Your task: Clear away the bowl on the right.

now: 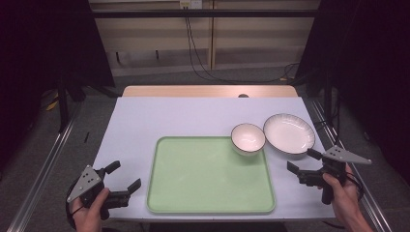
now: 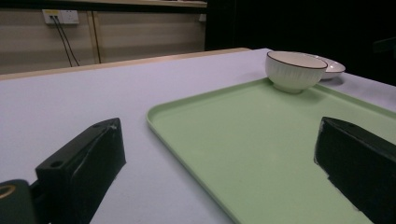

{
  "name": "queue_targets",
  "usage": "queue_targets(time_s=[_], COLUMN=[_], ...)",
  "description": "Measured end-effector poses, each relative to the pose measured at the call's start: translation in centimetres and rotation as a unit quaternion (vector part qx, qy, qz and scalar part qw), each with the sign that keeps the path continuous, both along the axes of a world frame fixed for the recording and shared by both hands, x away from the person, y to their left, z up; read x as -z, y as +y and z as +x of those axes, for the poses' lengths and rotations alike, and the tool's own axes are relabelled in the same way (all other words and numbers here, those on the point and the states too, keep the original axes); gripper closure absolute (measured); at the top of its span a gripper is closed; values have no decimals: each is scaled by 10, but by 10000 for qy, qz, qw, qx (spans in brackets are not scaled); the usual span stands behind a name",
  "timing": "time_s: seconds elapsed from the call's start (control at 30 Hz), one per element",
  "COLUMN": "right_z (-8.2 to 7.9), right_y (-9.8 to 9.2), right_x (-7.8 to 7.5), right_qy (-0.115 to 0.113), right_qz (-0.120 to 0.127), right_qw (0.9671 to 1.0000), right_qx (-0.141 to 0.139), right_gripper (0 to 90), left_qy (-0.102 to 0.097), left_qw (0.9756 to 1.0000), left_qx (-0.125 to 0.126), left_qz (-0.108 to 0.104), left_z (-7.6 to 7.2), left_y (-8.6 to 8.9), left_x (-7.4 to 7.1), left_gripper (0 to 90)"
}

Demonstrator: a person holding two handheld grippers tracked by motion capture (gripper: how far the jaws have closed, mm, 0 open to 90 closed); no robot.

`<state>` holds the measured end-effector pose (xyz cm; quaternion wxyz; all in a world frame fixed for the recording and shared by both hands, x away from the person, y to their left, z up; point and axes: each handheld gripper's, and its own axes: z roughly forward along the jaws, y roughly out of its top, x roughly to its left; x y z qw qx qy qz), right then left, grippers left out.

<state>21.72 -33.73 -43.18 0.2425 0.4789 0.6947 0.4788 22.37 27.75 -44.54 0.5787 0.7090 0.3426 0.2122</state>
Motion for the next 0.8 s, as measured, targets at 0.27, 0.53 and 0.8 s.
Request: queue_targets(time_s=[0.27,0.53,0.8], right_z=[-18,-30,-30], right_y=[-3,-4,-10], right_x=[8,15,20], right_qy=[36,-12,3], right_qz=[31,6,-151], right_qw=[10000,10000,9997], right_qx=[-21,-33,-167], right_gripper=[28,26,49], left_qy=[-17,-56,-91], left_qw=[10000,10000,9999], left_qx=[-11,-26,-21], left_qz=[36,32,-48], left_z=[-1,-2,-3], left_y=[-1,0,2], left_x=[-1,-3,-3], left_gripper=[19,19,18])
